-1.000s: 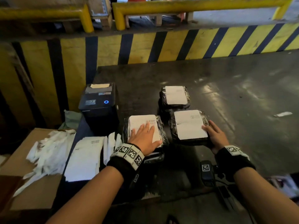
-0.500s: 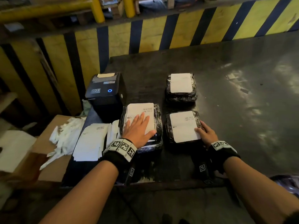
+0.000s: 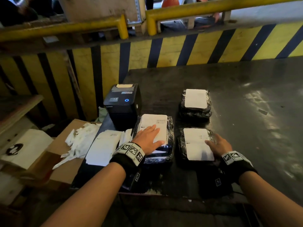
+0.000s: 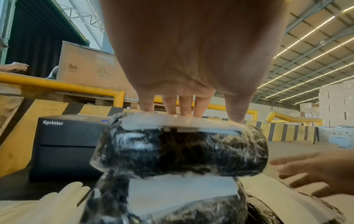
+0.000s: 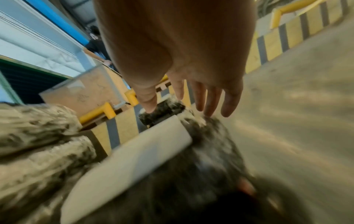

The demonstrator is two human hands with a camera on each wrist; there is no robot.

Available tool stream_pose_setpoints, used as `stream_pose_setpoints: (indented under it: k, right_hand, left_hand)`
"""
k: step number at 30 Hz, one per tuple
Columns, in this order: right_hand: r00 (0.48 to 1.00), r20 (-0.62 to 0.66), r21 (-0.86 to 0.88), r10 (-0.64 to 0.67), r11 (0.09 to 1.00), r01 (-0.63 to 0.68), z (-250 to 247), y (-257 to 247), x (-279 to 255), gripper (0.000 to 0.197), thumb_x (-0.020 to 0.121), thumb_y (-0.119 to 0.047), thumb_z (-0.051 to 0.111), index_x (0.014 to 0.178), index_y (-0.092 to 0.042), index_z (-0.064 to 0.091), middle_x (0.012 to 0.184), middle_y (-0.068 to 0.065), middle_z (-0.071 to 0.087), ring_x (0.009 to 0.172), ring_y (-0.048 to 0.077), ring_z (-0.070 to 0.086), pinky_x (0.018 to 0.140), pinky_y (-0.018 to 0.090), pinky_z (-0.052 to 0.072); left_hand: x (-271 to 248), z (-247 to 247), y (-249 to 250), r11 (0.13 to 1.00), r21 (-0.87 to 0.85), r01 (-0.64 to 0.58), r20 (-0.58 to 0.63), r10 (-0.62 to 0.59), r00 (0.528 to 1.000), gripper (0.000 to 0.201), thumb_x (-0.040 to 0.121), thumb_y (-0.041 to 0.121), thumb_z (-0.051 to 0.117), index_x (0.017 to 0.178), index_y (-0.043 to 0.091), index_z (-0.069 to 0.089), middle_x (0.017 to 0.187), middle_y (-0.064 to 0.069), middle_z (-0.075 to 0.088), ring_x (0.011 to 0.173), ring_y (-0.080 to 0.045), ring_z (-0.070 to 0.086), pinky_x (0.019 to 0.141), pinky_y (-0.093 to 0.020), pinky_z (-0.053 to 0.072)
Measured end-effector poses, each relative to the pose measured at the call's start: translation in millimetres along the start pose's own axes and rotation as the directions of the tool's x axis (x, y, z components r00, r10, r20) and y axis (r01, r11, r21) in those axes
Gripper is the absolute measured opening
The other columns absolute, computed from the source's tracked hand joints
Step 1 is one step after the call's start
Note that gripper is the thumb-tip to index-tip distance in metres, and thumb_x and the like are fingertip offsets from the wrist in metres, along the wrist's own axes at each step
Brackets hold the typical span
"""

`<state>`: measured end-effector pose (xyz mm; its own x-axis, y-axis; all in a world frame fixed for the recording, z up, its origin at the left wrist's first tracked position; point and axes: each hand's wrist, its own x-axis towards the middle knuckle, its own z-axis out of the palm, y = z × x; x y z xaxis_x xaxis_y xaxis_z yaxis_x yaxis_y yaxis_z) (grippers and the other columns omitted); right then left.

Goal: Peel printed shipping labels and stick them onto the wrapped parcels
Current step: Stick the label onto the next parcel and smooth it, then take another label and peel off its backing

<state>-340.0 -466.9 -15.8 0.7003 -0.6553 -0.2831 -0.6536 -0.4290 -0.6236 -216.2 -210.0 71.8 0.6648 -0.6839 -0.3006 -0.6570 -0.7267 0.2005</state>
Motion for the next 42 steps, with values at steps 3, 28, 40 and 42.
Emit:
stream_pose_setpoints:
  k: [3,28,40,42]
  right_hand:
    - [0.991,-0.019,-0.02,-0.13,0.991,0.129,-21,-48,2,0.06,0.092,-0.032,0.056,0.144,-0.013,0.033,0.142,0.017,0.045,0.128,0.035,0.045,0.102,0.036,0.035]
    - [0.972,0.202,-0.41,-0.119,0.891,0.194,281,-320,-54,0.064,0.093,-0.046,0.043,0.14,-0.003,0.033,0.146,0.019,0.035,0.138,0.03,0.028,0.114,0.036,0.016]
    - [0.982,0.129,-0.152,0.136,0.982,-0.116,314,-296,-29,0.04,0.086,-0.043,0.059,0.098,-0.005,0.064,0.109,0.014,0.061,0.101,0.028,0.057,0.084,0.031,0.045]
    - [0.983,0.123,-0.094,0.133,0.988,-0.122,312,-294,-29,0.033,0.087,-0.036,0.06,0.09,-0.004,0.066,0.086,0.009,0.061,0.083,0.022,0.056,0.071,0.027,0.041]
  left_hand:
    - [-3,-16,-15,0.998,-0.052,0.04,-0.023,-0.041,0.999,0.069,0.095,0.048,0.041,0.15,0.015,0.015,0.16,-0.007,0.01,0.147,-0.022,0.012,0.12,-0.039,0.013]
    - [-8,25,-344,0.98,-0.19,0.063,0.104,-0.044,0.994,0.067,0.096,0.038,0.045,0.151,0.017,0.013,0.16,-0.003,0.008,0.145,-0.02,0.019,0.118,-0.033,0.021]
    - [1,51,-354,0.982,-0.146,-0.117,0.119,0.135,0.984,0.065,0.097,0.037,0.042,0.15,0.012,0.013,0.16,-0.003,0.003,0.146,-0.02,0.016,0.117,-0.036,0.023]
    - [0,51,-355,0.982,-0.134,-0.13,0.119,0.146,0.982,0.066,0.097,0.036,0.042,0.15,0.011,0.012,0.16,-0.005,0.003,0.146,-0.021,0.016,0.117,-0.035,0.021]
